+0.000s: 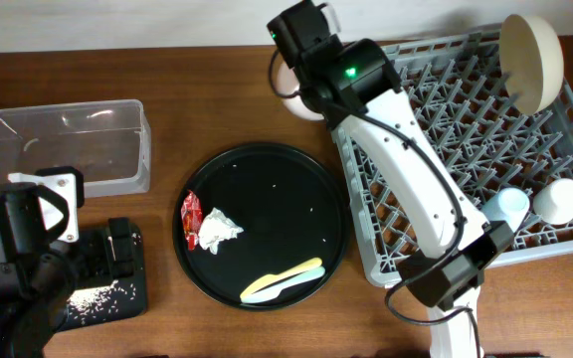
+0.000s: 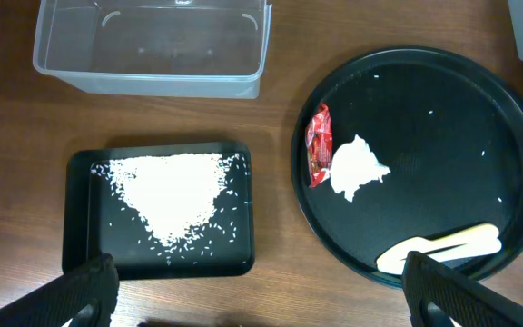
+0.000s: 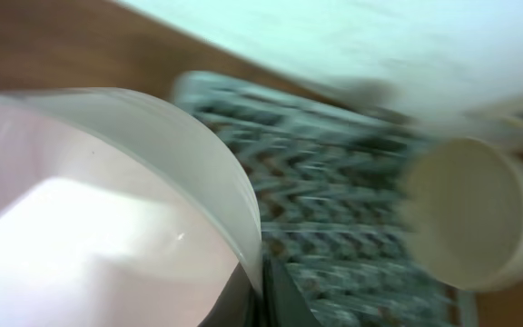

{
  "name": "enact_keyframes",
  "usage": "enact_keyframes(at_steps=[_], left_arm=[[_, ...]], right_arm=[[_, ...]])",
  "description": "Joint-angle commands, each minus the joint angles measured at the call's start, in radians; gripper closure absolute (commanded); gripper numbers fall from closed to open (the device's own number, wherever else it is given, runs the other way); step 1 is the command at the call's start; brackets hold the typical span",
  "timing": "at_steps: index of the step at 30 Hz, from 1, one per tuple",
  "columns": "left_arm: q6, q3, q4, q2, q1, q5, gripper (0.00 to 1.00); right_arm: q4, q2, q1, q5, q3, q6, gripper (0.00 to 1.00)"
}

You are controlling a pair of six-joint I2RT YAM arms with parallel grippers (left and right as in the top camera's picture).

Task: Sort waste into correct bins and load items into the dishwasher rack
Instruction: 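Grasp the pink bowl on the round tray with the right gripper, then carry the pink bowl with the right gripper into the rack's back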

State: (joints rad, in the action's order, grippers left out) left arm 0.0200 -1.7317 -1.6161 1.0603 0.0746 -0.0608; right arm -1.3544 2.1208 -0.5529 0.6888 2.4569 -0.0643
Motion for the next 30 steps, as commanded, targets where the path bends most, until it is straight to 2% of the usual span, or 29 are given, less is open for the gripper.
enact_keyframes(at_steps=[1,4,7,14,19,30], left_arm=[[0.006,-0.006,-0.002,-0.002,0.005,-0.008,0.01],[0.007,-0.006,-0.002,-0.002,0.005,-0.007,0.01],[0.007,-0.006,-0.002,-0.002,0.005,-0.008,0.01],[0.007,-0.006,-0.002,-0.002,0.005,-0.007,0.01],[0.007,-0.006,-0.002,-0.002,0.005,-0.007,0.01],[0.007,-0.006,-0.002,-0.002,0.005,-0.008,0.01]], right_arm=[[0.01,0.015,0.091,0.244,-0.01,-0.031,0.96],[0.024,0.026,0.175,0.277,-0.011,-0.015,0.96],[0.035,0.044,0.246,0.285,-0.011,0.066,0.96],[0.163,0.114,0.379,0.423,-0.011,0.064,0.96],[0.212,0.166,0.389,0.528,-0.012,0.063,0.96],[0.192,0.346,0.343,0.666,-0.013,-0.035,0.96]])
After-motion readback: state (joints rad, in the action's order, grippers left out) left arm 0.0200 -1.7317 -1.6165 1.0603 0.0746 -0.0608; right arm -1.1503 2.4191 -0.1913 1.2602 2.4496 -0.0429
